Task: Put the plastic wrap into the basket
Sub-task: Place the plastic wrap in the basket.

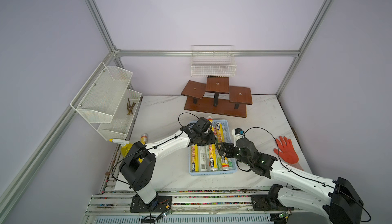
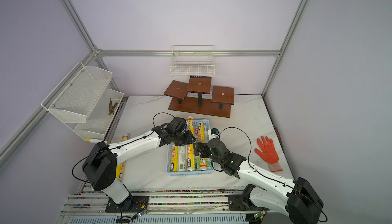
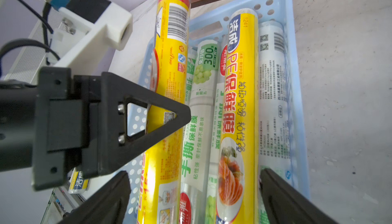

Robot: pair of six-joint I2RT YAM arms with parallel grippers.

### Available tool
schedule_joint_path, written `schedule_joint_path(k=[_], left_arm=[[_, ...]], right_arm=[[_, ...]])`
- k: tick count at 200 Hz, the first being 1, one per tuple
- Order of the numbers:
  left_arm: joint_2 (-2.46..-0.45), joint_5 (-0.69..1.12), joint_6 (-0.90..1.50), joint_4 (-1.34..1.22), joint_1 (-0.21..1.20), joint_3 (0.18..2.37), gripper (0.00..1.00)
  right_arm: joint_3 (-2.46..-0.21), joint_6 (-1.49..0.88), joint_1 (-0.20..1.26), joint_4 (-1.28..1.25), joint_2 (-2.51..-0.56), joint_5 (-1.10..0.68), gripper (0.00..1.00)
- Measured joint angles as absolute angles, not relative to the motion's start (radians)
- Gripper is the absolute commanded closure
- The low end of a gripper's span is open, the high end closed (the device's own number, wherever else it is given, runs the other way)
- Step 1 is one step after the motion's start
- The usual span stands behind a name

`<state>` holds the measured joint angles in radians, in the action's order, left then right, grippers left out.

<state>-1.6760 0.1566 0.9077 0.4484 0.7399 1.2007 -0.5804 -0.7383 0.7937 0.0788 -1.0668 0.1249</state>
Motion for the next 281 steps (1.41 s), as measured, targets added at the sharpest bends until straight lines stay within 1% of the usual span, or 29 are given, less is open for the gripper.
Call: schedule_joint_path(k=[59,91,101,112,144,197,221,281], left_arm=[[-1.720,0.172,0.916,0.433,0.742,1.201,0.75],[-1.766,0.175,0.908,0.466,0.746,1.245,0.72],[-1.774,0.176,0.906,0.471,0.749,1.251,0.70],[-1.777,0.175,0.905,0.474,0.752,1.254,0.66],[-1.782,0.175,0.901,0.485,0.753,1.262,0.63],[-1.797,0.179,0.898,0.494,0.753,1.272,0.48],[-1.797,0.178,0.899,0.511,0.754,1.272,0.45],[-1.789,0.168,0.898,0.534,0.755,1.272,0.44]], right_arm=[[-0.574,-0.732,0.794,0.076,-1.069,0.117,0.01],[-0.574,-0.731,0.794,0.075,-1.087,0.115,0.01],[-0.574,-0.731,0.794,0.075,-1.098,0.113,0.01],[-0.574,-0.730,0.794,0.075,-1.113,0.113,0.01],[-0.574,-0.728,0.794,0.077,-1.139,0.113,0.01],[-0.574,-0.727,0.794,0.079,-1.129,0.118,0.01],[-0.574,-0.721,0.795,0.084,-1.111,0.117,0.01],[-0.574,-0.720,0.796,0.091,-1.100,0.113,0.01]])
